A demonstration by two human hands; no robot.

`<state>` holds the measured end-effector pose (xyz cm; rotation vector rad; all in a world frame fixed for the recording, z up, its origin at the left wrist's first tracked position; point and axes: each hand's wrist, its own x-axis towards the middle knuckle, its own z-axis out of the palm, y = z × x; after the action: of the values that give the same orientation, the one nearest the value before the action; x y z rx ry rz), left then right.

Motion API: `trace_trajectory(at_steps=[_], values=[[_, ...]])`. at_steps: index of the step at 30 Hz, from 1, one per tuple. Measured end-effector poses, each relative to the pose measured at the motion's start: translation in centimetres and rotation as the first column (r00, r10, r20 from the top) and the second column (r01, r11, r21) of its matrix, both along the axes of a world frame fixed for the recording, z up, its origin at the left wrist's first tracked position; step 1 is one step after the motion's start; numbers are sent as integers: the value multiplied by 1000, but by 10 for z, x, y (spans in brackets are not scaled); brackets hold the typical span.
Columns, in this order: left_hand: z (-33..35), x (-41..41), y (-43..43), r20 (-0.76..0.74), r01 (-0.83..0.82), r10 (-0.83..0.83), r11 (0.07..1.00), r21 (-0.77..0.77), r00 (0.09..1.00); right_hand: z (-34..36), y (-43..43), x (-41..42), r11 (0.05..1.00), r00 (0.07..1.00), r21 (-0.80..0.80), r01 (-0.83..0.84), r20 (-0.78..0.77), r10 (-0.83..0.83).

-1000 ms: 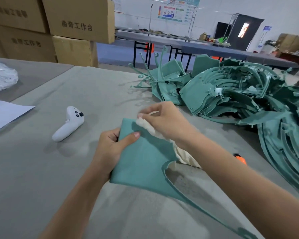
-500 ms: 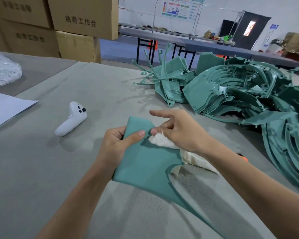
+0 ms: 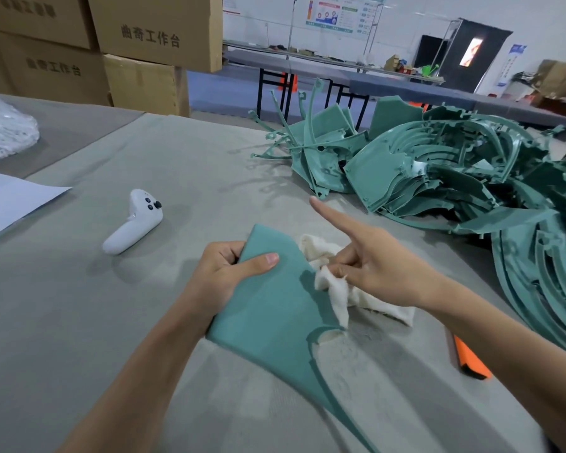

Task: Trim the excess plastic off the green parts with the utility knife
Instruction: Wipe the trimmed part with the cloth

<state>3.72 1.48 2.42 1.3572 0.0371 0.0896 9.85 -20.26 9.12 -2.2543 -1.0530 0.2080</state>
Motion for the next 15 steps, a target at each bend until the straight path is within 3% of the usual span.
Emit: trace_trajectory(at_steps=[3,5,8,11,15], values=[[0,0,4,-1,-4,4,999,-53,1000,4,-14,3,999,999,50,7,46,-9],[2,1,10,4,-58,59,990,-130,998,6,-24,9,982,986,141,130,83,-142],[3,1,12,19,-103,110,968,-228,994,5,-37,19,865,916,333,376,10,-402],[0,2,3,31,-137,147,965,-224,989,3,-33,17,748,875,471,468,-124,-469],[-2,5,-4,62,-198,211,966,-167,976,-4,-3,4,811,894,427,400,13,-448]])
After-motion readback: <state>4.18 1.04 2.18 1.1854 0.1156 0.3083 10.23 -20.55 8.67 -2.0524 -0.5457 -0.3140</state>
